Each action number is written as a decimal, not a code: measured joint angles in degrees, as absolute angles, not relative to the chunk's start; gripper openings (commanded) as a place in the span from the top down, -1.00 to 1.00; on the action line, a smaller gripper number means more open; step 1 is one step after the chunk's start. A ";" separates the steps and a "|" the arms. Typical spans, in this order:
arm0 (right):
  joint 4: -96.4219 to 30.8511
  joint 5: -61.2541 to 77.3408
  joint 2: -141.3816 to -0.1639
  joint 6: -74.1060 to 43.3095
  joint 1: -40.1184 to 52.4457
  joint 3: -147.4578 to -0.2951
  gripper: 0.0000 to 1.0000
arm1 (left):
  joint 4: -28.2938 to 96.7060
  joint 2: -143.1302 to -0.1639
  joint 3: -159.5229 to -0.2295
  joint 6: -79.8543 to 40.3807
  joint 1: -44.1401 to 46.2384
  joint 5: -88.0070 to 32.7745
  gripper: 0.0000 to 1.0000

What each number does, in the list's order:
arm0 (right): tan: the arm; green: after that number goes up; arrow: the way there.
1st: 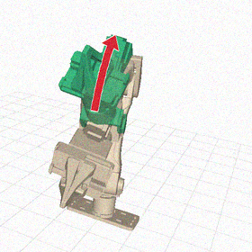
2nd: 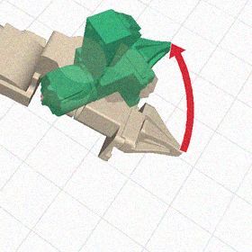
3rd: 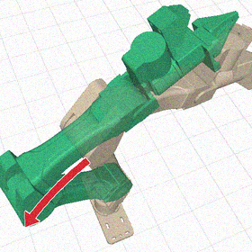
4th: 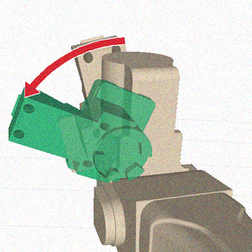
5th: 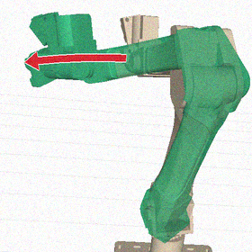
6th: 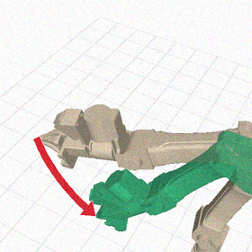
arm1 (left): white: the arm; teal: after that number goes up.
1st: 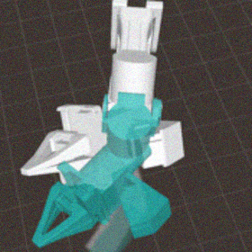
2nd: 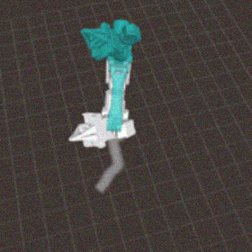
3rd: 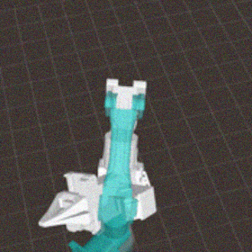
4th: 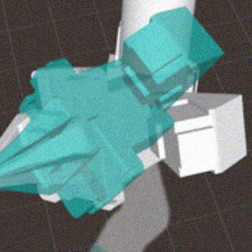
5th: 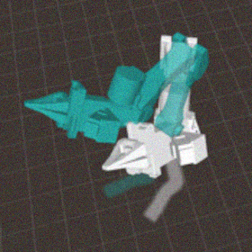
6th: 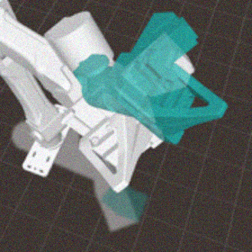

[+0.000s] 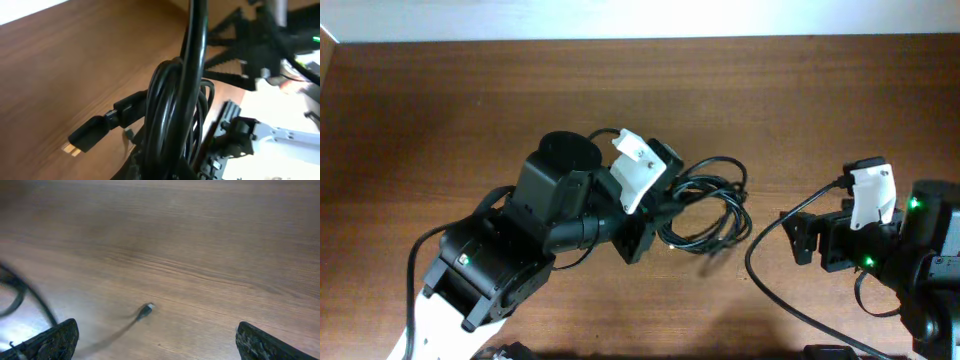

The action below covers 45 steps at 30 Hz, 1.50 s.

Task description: Untangle cables

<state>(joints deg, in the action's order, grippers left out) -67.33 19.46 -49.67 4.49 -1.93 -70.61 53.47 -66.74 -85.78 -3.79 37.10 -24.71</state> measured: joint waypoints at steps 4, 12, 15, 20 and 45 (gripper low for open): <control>-67.53 28.45 -49.67 7.86 -1.93 -70.61 -0.92 | 55.37 -66.74 -85.78 -7.90 37.10 -18.72 1.00; -66.06 50.96 -49.67 18.37 -1.93 -70.61 -0.85 | 55.88 -66.74 -85.78 -9.32 37.10 -17.10 1.00; -63.35 56.21 -49.67 18.92 -1.93 -70.61 -0.84 | 54.13 -66.74 -85.78 -9.47 37.10 -20.38 1.00; -63.09 58.70 -49.67 19.33 -1.93 -70.61 -0.82 | 50.68 -66.74 -85.78 -9.54 37.10 -25.36 0.96; -66.54 60.60 -49.67 19.51 -1.96 -70.61 0.93 | 47.53 -66.98 -85.78 -17.15 37.17 -25.63 1.00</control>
